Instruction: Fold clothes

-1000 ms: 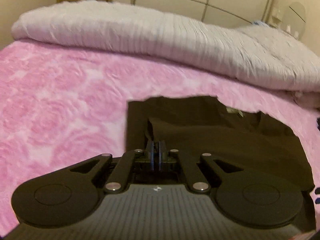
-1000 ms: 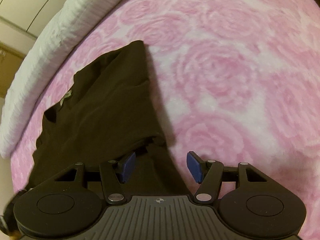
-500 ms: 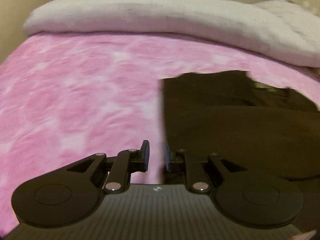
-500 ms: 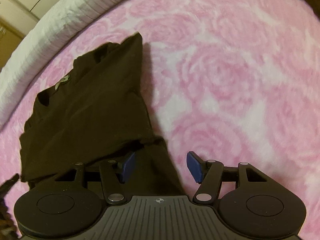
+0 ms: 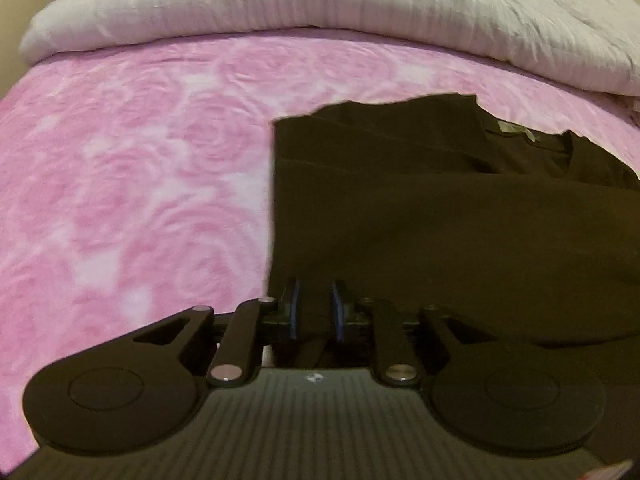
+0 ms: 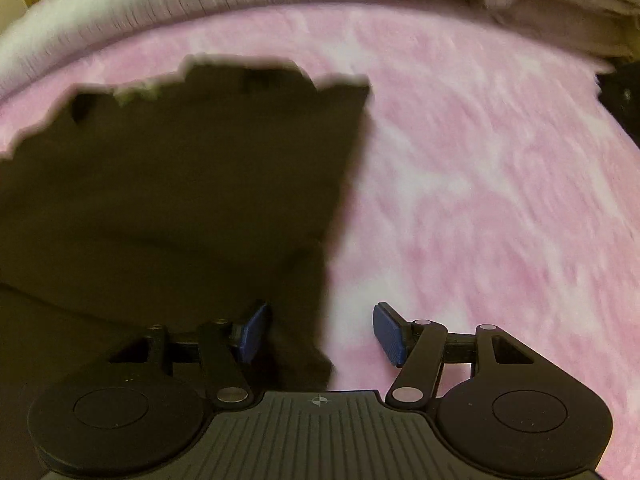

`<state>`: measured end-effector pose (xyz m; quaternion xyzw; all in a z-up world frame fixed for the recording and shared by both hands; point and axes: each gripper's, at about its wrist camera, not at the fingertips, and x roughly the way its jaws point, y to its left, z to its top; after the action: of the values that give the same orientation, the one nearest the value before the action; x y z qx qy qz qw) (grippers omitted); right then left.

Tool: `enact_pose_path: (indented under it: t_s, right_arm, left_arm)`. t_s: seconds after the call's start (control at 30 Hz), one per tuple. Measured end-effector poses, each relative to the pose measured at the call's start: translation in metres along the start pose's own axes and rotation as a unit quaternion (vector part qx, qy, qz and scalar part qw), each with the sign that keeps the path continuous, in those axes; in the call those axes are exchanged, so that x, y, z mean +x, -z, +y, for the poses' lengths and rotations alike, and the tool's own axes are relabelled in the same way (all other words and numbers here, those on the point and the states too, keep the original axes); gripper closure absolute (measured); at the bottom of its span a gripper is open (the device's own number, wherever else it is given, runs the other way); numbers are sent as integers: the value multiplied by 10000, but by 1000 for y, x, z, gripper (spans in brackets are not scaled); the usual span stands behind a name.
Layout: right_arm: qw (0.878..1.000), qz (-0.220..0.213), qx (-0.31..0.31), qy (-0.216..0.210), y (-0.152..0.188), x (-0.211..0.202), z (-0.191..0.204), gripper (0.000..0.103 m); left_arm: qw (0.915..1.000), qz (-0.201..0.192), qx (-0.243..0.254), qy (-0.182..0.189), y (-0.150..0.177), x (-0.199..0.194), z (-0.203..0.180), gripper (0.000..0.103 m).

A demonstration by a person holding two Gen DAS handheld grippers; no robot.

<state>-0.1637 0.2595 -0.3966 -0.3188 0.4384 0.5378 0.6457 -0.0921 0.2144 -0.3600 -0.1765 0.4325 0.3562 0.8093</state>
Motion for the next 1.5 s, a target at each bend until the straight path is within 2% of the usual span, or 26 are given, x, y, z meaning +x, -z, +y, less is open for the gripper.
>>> enact_pose_path:
  t_s: [0.1, 0.17, 0.27, 0.3, 0.37, 0.47, 0.53, 0.63, 0.77, 0.9, 1.03, 1.07, 1.17, 1.27, 1.5]
  right_arm:
    - [9993, -296, 221, 0, 8, -33, -15, 43]
    - [9986, -407, 249, -227, 19, -58, -22, 43]
    - [9969, -316, 141, -700, 48, -86, -29, 43]
    - [9966, -258, -6, -784, 63, -94, -34, 43]
    - [9965, -15, -161, -818, 94, -100, -38, 43]
    - [9957, 528, -263, -715, 146, -103, -39, 43]
    - [9938, 1061, 118, -303, 180, -100, -61, 43]
    - [9898, 1173, 793, -151, 220, -121, -90, 43]
    - [9873, 924, 1296, -5, 253, -171, -93, 43]
    - [9914, 356, 1244, -206, 262, -242, -57, 43]
    - [9959, -122, 815, -370, 257, -313, -10, 42]
    - [9967, -191, 699, -352, 256, -328, 2, 42]
    - [9962, -405, 541, -550, 259, -372, 21, 32]
    - [9952, -534, 482, -663, 268, -401, 30, 32]
    - [9986, -456, -40, -246, 291, -414, 29, 32]
  left_arm:
    - [9997, -212, 64, -41, 11, -42, 4, 87]
    - [9999, -63, 103, -6, 31, -63, 4, 87]
    - [9995, 294, -117, 57, 86, -88, 11, 87]
    - [9988, 421, -231, 101, 105, -94, 24, 87]
    - [9971, 683, -338, 73, 144, -108, 46, 87]
    - [9906, 1325, -302, -173, 200, -123, 55, 86]
    - [9889, 1428, -352, -217, 229, -142, 67, 86]
    - [9834, 1789, -287, -119, 251, -162, 84, 86]
    - [9793, 2005, 283, 22, 258, -203, 93, 86]
    - [9881, 1447, 480, 216, 242, -280, 97, 86]
    - [9933, 969, 598, 190, 217, -346, 93, 71]
    - [9940, 866, 647, 157, 212, -358, 90, 71]
    - [9945, 620, 832, 126, 205, -397, 76, 68]
    - [9949, 449, 879, 204, 206, -424, 68, 68]
    - [9954, 444, 819, 202, 223, -457, 57, 68]
